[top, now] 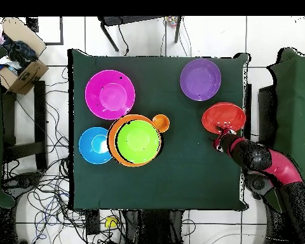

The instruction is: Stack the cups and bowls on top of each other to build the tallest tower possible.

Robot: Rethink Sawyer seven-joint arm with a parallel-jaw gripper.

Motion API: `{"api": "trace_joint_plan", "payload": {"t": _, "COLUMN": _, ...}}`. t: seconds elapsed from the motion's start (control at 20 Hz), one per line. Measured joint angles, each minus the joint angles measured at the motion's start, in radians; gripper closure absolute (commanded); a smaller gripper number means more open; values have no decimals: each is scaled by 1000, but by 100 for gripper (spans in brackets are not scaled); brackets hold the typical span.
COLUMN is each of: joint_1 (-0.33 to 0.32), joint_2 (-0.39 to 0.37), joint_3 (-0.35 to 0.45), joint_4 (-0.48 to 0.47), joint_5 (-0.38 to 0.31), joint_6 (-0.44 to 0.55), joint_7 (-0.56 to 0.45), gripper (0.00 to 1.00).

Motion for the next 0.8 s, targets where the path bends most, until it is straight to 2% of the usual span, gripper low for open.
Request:
{"api": "trace_joint_plan", "payload": {"t": 0.5, "joint_1": 20, "joint_2": -67, "joint_3": -14, "joint_4": 1, "joint_5": 1, "joint_6": -3, "joint_7": 0, "gripper": 0}}
{"api": "trace_joint_plan", "payload": {"t": 0.8, "joint_1": 23, "joint_2": -152, "joint_3": -15, "joint_4": 1, "joint_5": 13, "joint_6": -3, "joint_7": 0, "gripper": 0}}
